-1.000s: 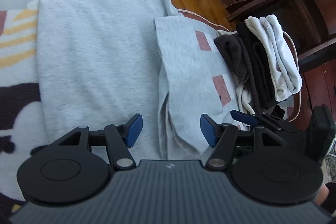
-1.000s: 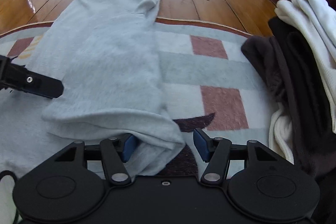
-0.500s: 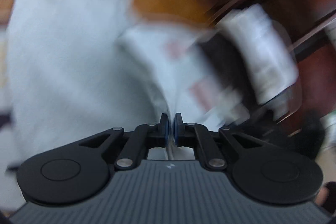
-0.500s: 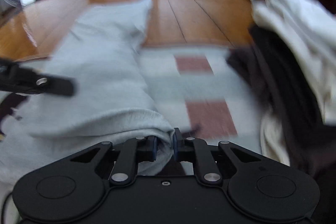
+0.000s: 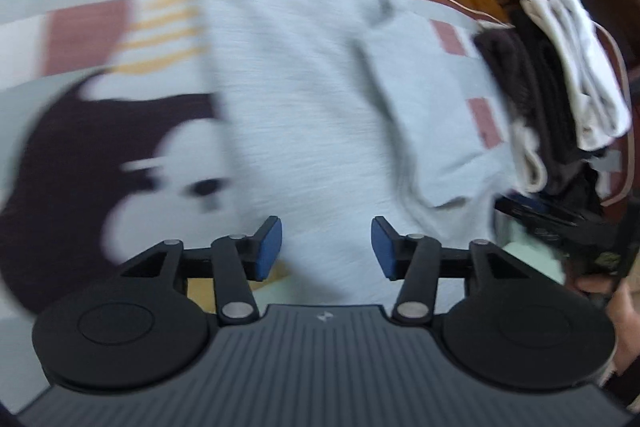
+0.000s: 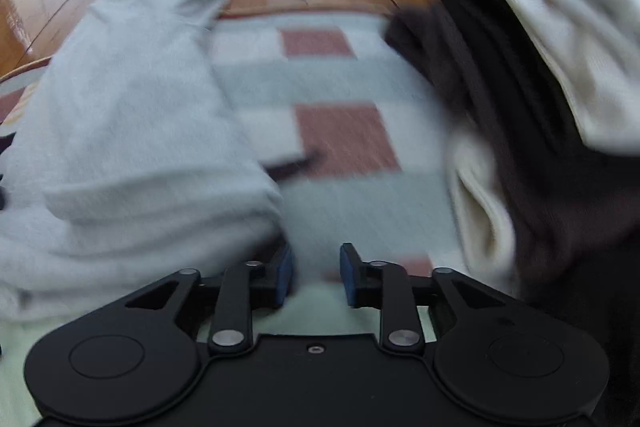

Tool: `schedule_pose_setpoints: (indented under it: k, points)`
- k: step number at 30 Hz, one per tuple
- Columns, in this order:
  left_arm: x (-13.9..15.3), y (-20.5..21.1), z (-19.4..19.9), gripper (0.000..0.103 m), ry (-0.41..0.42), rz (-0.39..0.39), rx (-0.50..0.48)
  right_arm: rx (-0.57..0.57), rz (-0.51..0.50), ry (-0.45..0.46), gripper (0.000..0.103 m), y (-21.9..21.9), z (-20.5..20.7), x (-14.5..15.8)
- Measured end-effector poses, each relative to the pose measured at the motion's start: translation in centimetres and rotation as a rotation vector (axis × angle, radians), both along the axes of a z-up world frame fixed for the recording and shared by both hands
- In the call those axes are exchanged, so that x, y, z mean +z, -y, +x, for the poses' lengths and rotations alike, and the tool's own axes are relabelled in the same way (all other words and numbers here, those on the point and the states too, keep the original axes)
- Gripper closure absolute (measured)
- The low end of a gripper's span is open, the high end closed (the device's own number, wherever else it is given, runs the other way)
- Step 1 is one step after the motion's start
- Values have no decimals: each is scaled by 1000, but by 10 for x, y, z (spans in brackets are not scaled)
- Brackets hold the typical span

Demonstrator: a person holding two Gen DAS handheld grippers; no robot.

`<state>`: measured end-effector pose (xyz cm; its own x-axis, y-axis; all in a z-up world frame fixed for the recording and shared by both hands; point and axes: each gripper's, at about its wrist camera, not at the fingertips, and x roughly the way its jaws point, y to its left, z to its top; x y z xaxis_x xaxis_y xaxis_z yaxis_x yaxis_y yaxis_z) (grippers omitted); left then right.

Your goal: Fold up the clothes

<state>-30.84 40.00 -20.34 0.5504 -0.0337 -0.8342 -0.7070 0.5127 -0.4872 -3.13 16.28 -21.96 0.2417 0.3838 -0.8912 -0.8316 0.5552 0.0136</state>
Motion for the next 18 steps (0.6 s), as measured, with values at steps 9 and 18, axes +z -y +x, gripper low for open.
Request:
schedule_pose_setpoints:
  k: [9, 18]
  points:
    - [-31, -11, -34, 35, 231, -313, 128, -245, 290, -419, 28, 10, 35, 12]
    - [-29, -3, -28, 86, 365, -297, 186, -328, 371, -736, 24, -11, 46, -22]
